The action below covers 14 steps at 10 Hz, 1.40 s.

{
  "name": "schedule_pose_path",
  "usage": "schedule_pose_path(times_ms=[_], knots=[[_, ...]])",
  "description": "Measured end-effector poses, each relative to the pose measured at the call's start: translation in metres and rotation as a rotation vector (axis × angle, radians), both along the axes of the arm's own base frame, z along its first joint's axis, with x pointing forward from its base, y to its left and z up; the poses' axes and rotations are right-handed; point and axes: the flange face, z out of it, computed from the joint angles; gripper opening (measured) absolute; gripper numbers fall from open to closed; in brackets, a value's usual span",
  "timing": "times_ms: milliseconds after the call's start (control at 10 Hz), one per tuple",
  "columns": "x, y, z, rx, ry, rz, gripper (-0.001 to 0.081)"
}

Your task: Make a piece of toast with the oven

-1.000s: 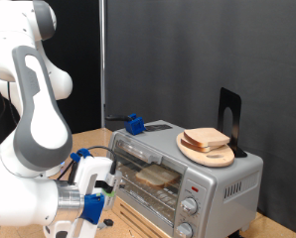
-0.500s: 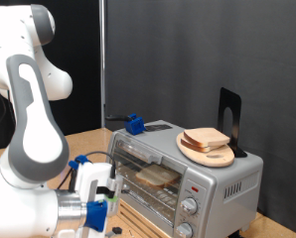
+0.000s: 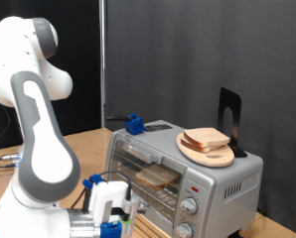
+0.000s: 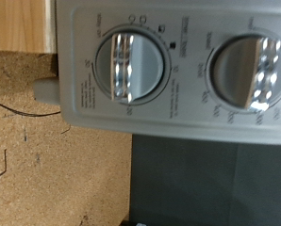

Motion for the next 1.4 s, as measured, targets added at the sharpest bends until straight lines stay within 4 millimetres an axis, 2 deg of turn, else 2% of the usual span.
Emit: schedule_pose_path(times_ms=[300, 600, 900, 1200, 1400], knots=[[0.025, 0.009, -0.004, -0.026, 0.041, 0.078, 0.0808], [0.037, 0.01, -0.01, 0.001, 0.085, 0.099, 0.0808], [0.041, 0.017, -0.016, 0.012, 0.123, 0.094, 0.0808], [0.043, 0.035, -0.018, 0.032, 0.053, 0.093, 0.0808], [0.037, 0.049, -0.025, 0.052, 0.003, 0.087, 0.0808]])
